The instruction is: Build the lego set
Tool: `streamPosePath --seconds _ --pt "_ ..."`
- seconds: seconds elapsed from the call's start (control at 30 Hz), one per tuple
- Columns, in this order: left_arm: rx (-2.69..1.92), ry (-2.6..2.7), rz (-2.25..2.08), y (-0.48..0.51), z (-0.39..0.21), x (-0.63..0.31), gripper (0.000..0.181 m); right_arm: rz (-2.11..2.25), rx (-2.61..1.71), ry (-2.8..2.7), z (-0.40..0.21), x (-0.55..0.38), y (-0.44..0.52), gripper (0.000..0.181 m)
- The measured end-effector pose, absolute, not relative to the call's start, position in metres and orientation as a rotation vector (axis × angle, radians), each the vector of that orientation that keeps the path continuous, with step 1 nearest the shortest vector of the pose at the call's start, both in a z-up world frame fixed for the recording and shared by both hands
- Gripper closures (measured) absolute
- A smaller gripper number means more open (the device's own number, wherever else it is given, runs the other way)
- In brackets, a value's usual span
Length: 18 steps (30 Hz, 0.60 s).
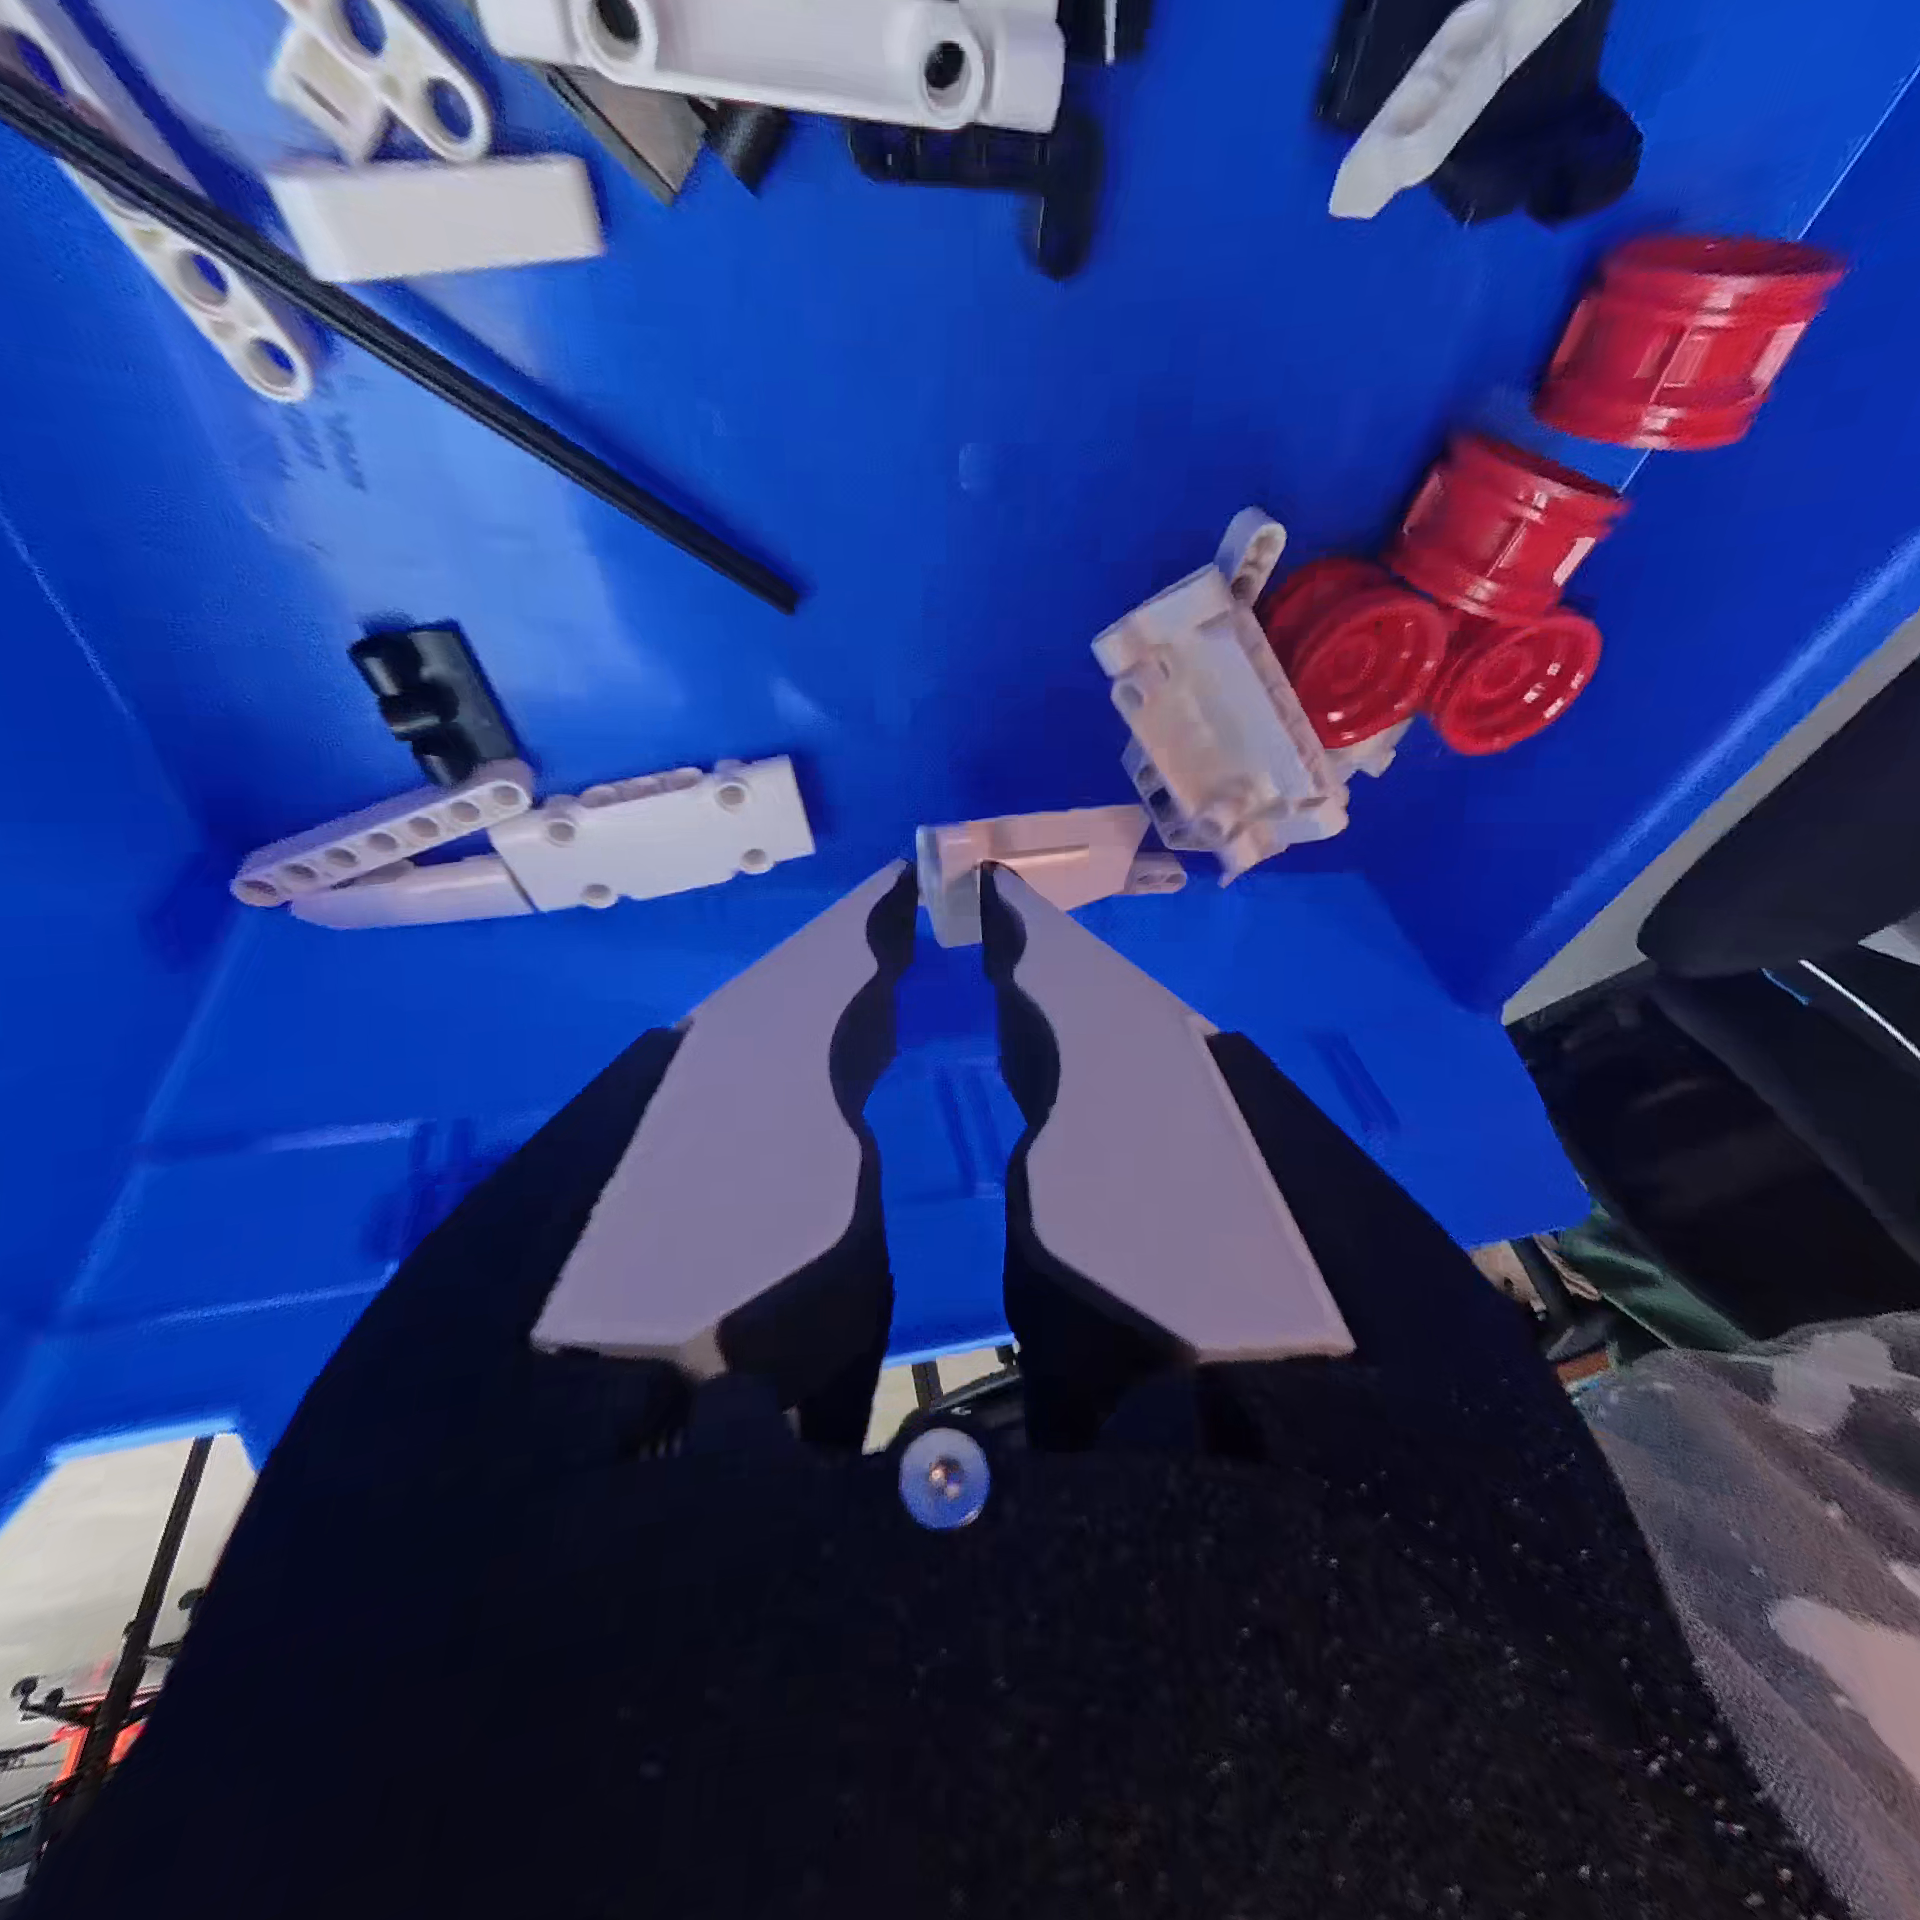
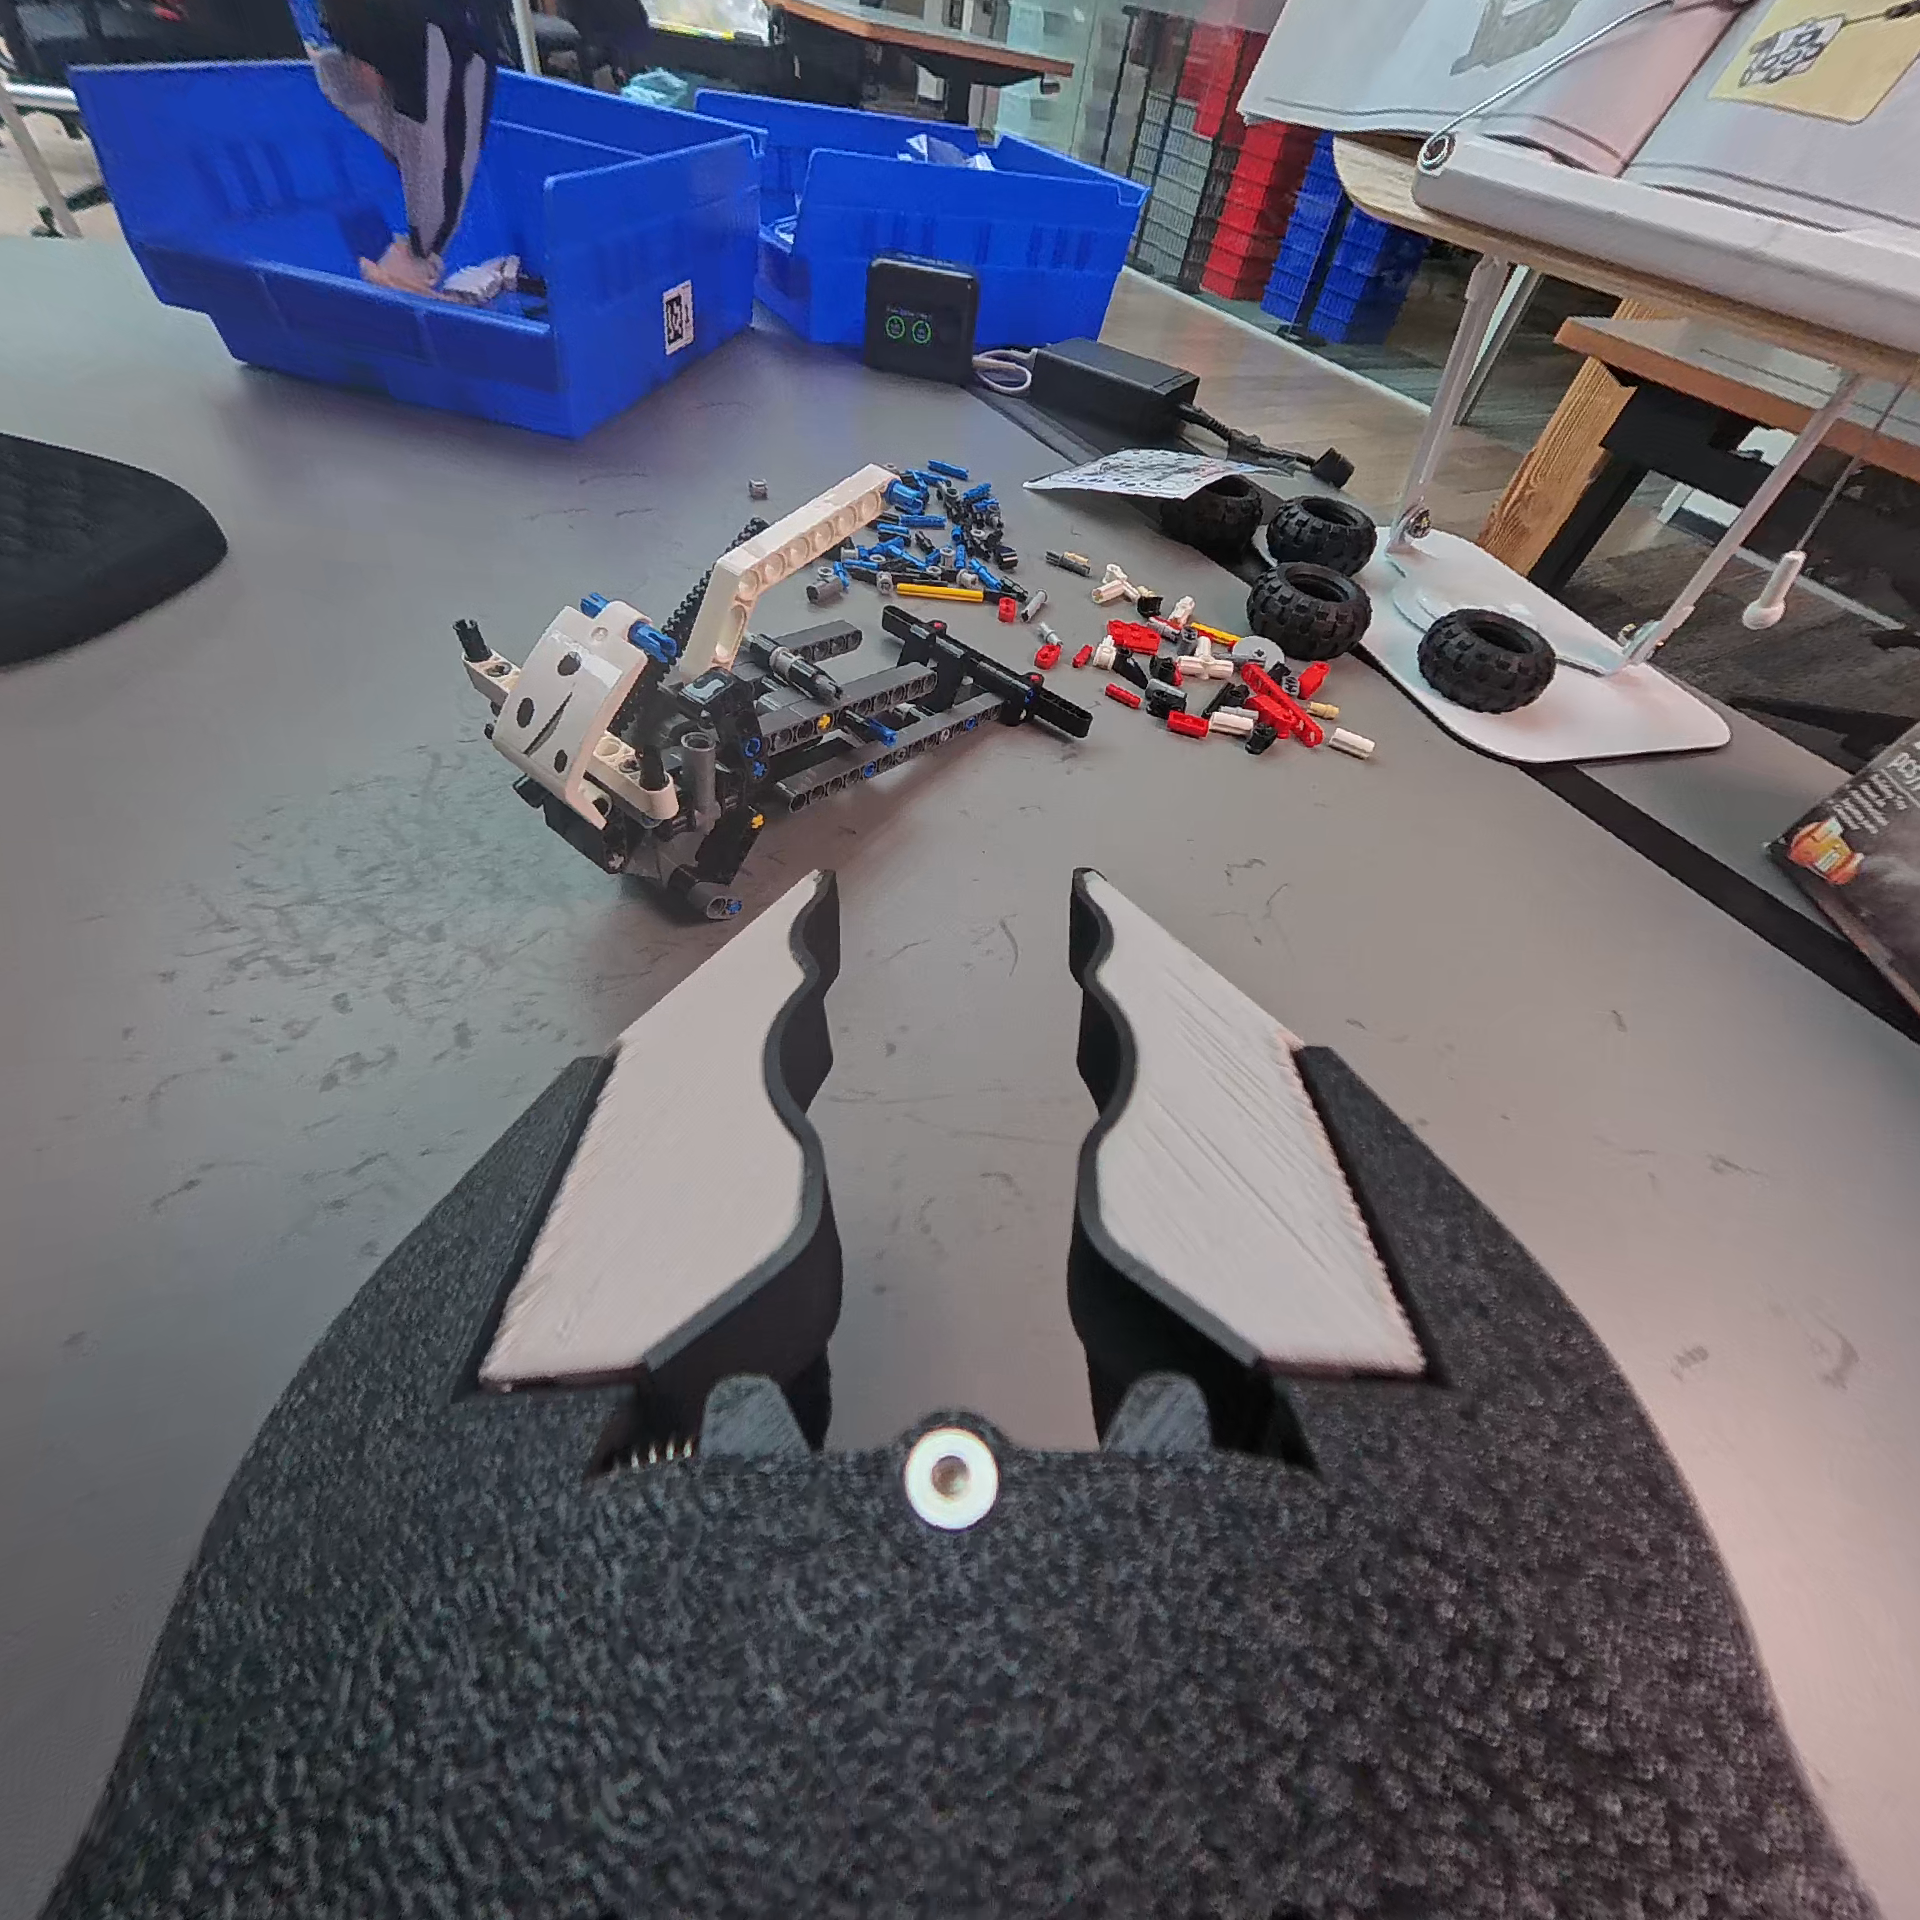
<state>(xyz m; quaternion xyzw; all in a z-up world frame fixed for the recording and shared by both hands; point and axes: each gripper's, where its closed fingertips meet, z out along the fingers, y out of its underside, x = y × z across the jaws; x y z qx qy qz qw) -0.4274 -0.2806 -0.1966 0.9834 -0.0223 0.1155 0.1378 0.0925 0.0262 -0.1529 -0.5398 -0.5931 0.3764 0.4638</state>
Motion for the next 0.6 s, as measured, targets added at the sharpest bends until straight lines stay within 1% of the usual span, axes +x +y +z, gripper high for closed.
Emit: streamPosePath --seconds 0.03,0.07,0.2,0.37,0.47,0.53,0.57,0.6 --pt "2.881 -0.058 0.285 -0.274 -0.194 -0.433 0.161 0.924 -1.326 -1.461 -0.153 0.092 0.026 0.137" --pt "2.943 -0.041 0.234 -0.263 -0.191 -0.441 0.157 0.923 -1.324 -1.463 -0.153 0.092 0.026 0.137" --pt "3.221 -0.019 -0.017 -0.208 -0.180 -0.471 0.155 0.917 -1.319 -1.464 -0.153 0.092 0.025 0.138" --pt "3.357 -0.032 -0.298 -0.162 -0.190 -0.496 0.159 0.910 -1.319 -1.465 -0.154 0.092 0.025 0.138" --pt "3.336 -0.021 -0.328 -0.153 -0.206 -0.504 0.157 0.907 -1.321 -1.461 -0.154 0.092 0.026 0.138" --pt "3.302 -0.046 -0.255 -0.155 -0.216 -0.500 0.153 0.907 -1.321 -1.451 -0.153 0.092 0.027 0.138" --pt "3.319 -0.059 -0.195 -0.153 -0.216 -0.495 0.157 0.909 -1.320 -1.444 -0.152 0.093 0.027 0.138" --pt "3.326 -0.071 -0.151 -0.152 -0.216 -0.491 0.146 0.912 -1.322 -1.438 -0.151 0.093 0.028 0.139"
